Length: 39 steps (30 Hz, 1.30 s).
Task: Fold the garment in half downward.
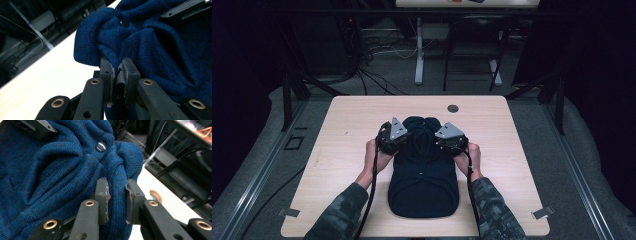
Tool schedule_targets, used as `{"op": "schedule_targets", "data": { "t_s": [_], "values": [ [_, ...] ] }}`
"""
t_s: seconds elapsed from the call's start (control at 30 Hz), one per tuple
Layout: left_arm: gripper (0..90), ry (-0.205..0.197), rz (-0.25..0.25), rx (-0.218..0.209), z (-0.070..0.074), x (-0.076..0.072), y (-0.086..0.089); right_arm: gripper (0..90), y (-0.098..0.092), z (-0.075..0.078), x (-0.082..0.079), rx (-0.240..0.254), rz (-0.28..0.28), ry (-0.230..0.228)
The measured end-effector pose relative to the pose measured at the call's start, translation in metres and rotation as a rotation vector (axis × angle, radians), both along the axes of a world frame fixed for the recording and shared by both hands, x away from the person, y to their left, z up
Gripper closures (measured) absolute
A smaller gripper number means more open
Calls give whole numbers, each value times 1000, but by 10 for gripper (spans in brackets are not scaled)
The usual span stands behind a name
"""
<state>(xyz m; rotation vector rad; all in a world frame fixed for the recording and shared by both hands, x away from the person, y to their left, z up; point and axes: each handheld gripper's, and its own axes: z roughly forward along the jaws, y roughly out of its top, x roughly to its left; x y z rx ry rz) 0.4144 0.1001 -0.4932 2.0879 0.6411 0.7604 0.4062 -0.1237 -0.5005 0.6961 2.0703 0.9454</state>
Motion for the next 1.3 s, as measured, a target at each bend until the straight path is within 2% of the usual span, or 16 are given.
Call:
{"op": "schedule_targets", "data": {
  "t_s": [0.13, 0.23, 0.27, 0.33, 0.4, 0.5, 0.67, 0.87, 1.0, 1.07, 1.2, 1.3],
  "values": [
    [816, -40, -8, 15, 4, -3, -2, 746, 1, 4, -4, 1, 5, -30],
    [817, -62, -13, -9, 12, -4, -1, 746, 2, 9, -8, -7, 7, -79],
    [817, -73, -15, -14, 14, -5, 0, 747, 2, 12, -10, -8, 9, -109],
    [817, -82, -24, -36, 18, -10, 2, 747, 2, 16, -14, 5, 15, -136],
    [817, -96, -34, -38, 19, -16, 4, 747, 0, 19, -20, 25, 25, -151],
    [817, -116, -55, -28, 16, -27, 7, 748, -1, 15, -32, 22, 42, -180],
    [817, -119, -76, -13, 8, -38, 10, 747, -3, 6, -47, 8, 69, -193],
    [807, -82, -59, -28, 6, -29, 12, 749, -3, 4, -44, 12, 63, -197],
    [763, -43, -43, -35, 5, -23, 14, 753, -3, 3, -40, 31, 57, -197],
    [675, -14, -30, -44, 3, -20, 17, 755, -4, 2, -39, 45, 57, -198],
    [575, 51, -23, -85, 0, -18, 21, 756, -6, 2, -37, 55, 57, -186],
    [493, 76, -19, -110, -1, -21, 23, 756, -7, 1, -35, 59, 56, -181]
  ]
}}
